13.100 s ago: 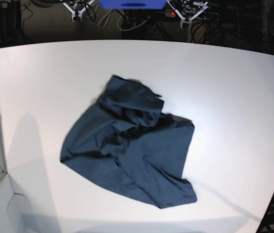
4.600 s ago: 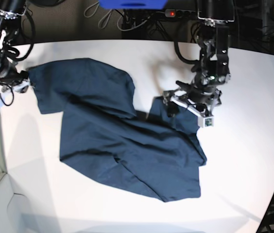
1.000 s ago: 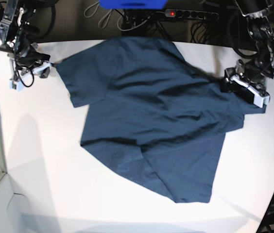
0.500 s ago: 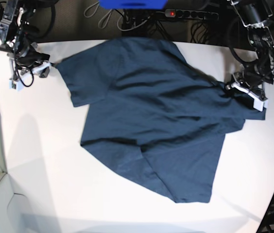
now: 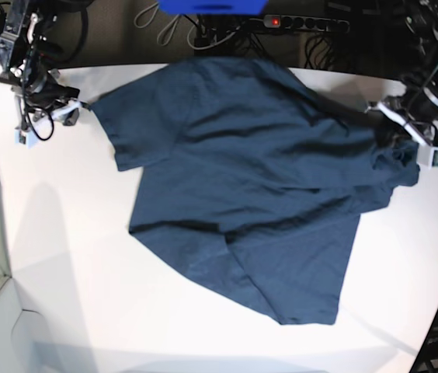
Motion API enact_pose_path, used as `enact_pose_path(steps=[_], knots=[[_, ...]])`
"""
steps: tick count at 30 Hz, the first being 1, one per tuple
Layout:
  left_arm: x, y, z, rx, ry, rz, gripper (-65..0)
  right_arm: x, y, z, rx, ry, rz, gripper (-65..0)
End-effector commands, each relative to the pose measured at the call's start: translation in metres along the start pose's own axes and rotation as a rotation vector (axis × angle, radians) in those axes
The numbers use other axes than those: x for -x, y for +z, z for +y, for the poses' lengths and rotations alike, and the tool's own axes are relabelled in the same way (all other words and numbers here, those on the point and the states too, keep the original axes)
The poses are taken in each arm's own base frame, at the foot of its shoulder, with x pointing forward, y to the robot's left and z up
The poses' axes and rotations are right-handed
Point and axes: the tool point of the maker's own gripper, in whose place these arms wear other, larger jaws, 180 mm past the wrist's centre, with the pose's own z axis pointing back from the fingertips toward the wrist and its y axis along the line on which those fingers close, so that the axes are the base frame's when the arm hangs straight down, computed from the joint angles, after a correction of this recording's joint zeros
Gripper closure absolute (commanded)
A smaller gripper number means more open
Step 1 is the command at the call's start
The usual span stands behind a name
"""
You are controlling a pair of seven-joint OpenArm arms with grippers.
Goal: Layout the t-shirt on the table in an organized manner, then fold the t-shirt properly
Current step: 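Release the shirt with both grippers and lift them clear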
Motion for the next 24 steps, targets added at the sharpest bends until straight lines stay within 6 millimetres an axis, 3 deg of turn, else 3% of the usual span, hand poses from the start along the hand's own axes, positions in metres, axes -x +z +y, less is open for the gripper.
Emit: enact_pose_path(steps=[1,7,13,19,24], knots=[[-0.004,0.004,0.000,0.001,-0.014,-0.011,-0.4,-0.008,0.003,-0.002,0.003,0.009,-0.022,-21.7],[0.063,0.009,0.005,-0.004,0.018,0.259,-0.4,-0.008,0.003,-0.002,0.004,0.010,-0.022,-21.7],[0.092,0.019,0.005,-0.006,0.025,0.375,-0.5,-0.008,0.003,-0.002,0.002,0.011,-0.022,-21.7],[0.080,0.026,0.025,-0.045,-0.029,0.381,-0.6,-0.013,0.001,0.002,-0.004,0.009,-0.032,-21.7],[0.044,0.026,0.046,-0.107,-0.019,0.287,-1.5,-0.013,0.001,0.002,-0.004,0.009,-0.032,-21.7]])
